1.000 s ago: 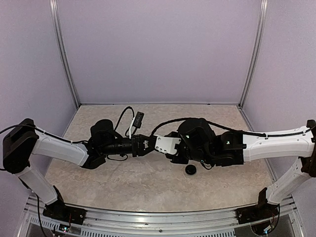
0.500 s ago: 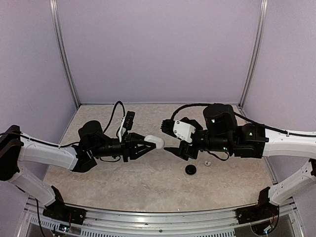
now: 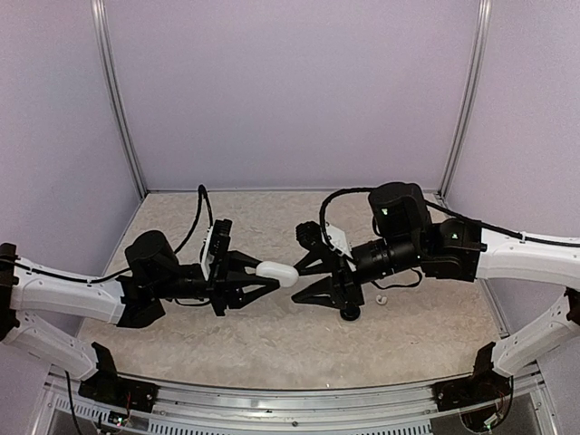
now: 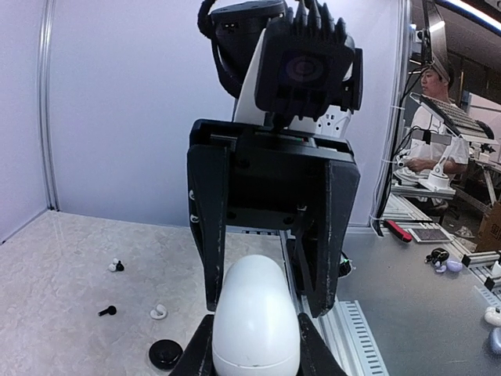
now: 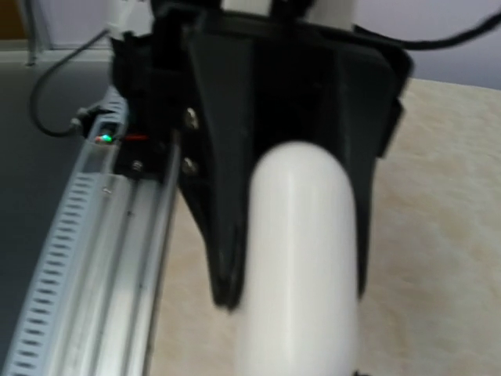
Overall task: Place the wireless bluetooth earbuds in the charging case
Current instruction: Pass from the right arm to the left, then pass from the left arm to the right
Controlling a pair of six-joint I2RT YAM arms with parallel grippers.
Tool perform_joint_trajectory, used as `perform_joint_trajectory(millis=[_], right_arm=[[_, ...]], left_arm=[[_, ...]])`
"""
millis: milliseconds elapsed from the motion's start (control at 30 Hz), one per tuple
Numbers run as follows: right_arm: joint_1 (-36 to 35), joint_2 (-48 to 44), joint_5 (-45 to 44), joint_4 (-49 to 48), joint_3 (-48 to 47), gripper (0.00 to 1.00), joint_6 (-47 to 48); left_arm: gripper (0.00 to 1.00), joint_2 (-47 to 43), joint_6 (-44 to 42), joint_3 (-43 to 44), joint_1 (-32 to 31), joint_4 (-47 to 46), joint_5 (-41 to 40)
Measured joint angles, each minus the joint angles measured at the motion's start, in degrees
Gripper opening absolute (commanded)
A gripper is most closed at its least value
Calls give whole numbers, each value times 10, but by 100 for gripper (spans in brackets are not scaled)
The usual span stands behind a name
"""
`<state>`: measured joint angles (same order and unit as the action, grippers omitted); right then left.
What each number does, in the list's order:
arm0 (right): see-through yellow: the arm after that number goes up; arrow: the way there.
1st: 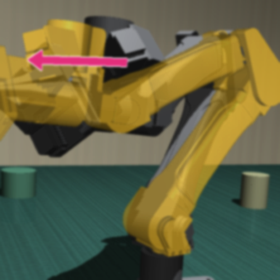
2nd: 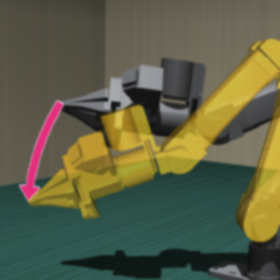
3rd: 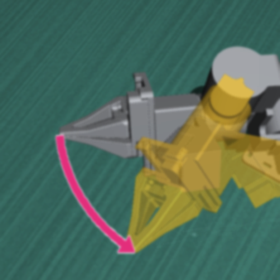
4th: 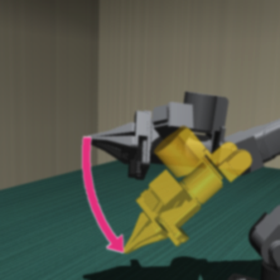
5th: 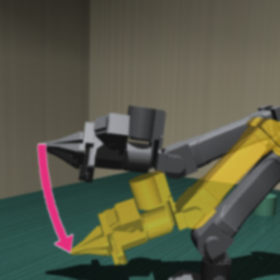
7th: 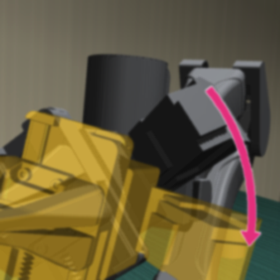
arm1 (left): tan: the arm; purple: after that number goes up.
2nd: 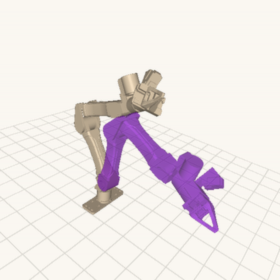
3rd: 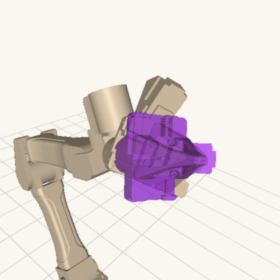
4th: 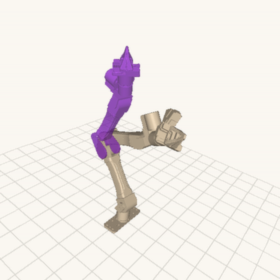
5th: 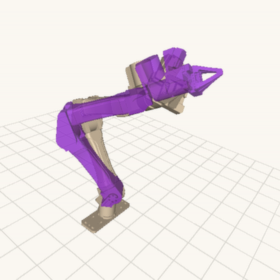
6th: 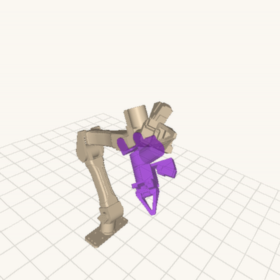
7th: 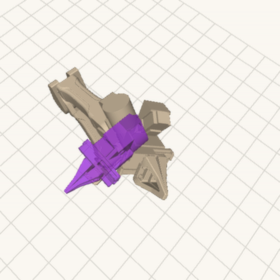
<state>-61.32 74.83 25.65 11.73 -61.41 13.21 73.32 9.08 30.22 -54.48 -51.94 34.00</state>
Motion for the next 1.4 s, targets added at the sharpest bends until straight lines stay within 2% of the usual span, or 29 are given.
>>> perform_joint_trajectory(millis=[367,500,600,933,1133,1300,1400], right_arm=[[3,17,40,1,-16,24,-24],[4,18,38,7,-20,16,-24],[5,18,37,12,-23,12,-24],[6,18,40,9,-23,9,-24],[7,18,41,4,-23,8,-24],[7,18,40,4,-23,8,-24],[7,17,40,4,-23,8,-23]], left_arm=[[10,-7,-38,0,-14,14,-10],[15,-7,-49,0,-15,16,-12],[24,-7,-55,0,-15,17,-13],[37,-7,-60,0,-16,20,-15],[36,0,-60,0,-16,23,-14],[30,2,-59,0,-17,24,-13],[32,2,-59,0,-18,24,-13]])
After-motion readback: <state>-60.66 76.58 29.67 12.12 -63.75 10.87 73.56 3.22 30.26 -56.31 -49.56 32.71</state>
